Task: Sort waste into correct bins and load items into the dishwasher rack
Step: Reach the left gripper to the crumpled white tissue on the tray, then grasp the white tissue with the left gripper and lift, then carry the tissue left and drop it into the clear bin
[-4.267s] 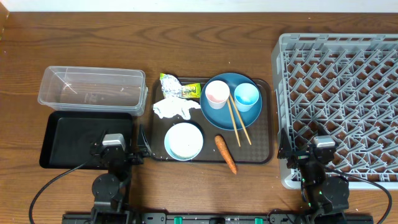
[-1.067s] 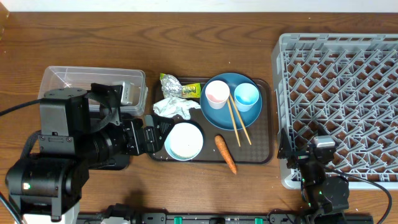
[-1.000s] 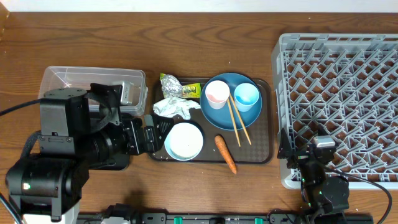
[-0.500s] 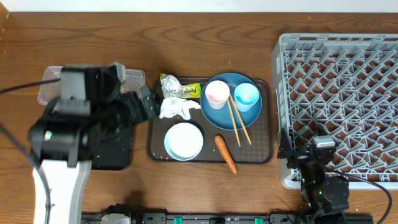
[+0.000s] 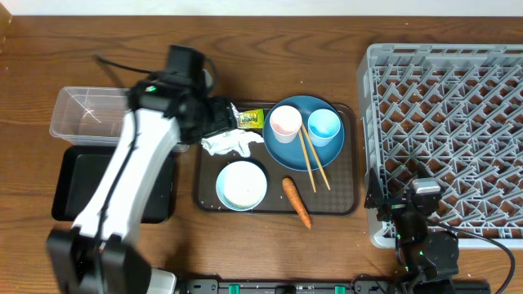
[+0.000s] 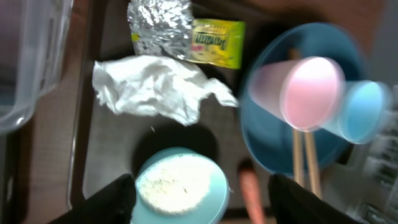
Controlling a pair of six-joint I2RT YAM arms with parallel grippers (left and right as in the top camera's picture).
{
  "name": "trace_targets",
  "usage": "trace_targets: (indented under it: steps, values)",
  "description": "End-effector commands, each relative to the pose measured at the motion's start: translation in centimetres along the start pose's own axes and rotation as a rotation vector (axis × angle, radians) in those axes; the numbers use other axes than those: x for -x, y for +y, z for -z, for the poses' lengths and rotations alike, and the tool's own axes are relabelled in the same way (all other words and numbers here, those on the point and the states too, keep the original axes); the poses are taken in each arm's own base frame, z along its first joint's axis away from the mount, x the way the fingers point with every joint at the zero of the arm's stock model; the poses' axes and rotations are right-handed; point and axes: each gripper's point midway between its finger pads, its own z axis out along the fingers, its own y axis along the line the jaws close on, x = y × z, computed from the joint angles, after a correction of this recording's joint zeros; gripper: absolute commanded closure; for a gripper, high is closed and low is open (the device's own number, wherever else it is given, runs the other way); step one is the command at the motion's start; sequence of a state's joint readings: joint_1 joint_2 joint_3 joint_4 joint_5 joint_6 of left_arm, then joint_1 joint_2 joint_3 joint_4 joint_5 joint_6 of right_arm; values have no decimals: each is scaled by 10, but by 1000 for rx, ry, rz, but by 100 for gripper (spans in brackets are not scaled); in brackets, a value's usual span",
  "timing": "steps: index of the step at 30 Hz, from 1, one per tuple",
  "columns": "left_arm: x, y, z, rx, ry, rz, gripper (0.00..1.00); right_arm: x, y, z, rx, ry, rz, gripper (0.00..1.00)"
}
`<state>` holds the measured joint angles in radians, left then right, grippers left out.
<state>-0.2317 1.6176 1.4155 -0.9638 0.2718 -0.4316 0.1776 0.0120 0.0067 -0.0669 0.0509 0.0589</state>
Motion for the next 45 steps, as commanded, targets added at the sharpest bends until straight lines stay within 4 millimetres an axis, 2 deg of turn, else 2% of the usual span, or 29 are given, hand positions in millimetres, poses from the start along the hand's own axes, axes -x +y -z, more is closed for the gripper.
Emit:
trace_targets:
  steps: [1, 4, 8, 16, 18, 22, 25, 26, 28, 31, 33, 38, 41, 43, 45]
  values:
    - [4, 15, -28, 127, 6, -3, 33, 0, -3, 0, -12, -2, 10, 1]
    - [10, 26, -51, 208, 2, 12, 33, 0, -3, 0, -12, -2, 10, 1]
    - [12, 31, -79, 234, 33, 12, 33, 0, -3, 0, -12, -2, 10, 1]
    - [4, 47, -128, 285, 121, 21, 33, 0, -3, 0, -12, -1, 10, 0]
    - [0, 52, -137, 299, 145, 24, 40, 0, -3, 0, -12, -2, 10, 1]
    - [-6, 58, -148, 317, 175, 28, 60, 0, -3, 0, -12, -2, 10, 1]
    - [-5, 58, -148, 316, 174, 28, 89, 0, -3, 0, -12, -2, 10, 1]
    - [-6, 58, -147, 317, 176, 28, 94, 0, -3, 0, -12, -2, 10, 1]
    - [-7, 58, -146, 320, 182, 29, 94, 0, -3, 0, -12, -2, 10, 1]
    - [-1, 52, -127, 315, 171, 34, 94, 0, -3, 0, -12, -2, 10, 1]
    - [9, 43, -103, 294, 134, 33, 94, 0, -3, 0, -12, -2, 10, 1]
    - [43, 19, -23, 233, -89, 2, 94, 0, -3, 0, -12, -2, 10, 1]
    - [62, 21, 23, 250, -259, 6, 94, 0, -3, 0, -12, -2, 10, 1]
    - [73, 30, 53, 281, -365, 25, 94, 0, -3, 0, -12, -2, 10, 1]
    - [81, 41, 73, 315, -435, 50, 94, 0, -3, 0, -12, -2, 10, 1]
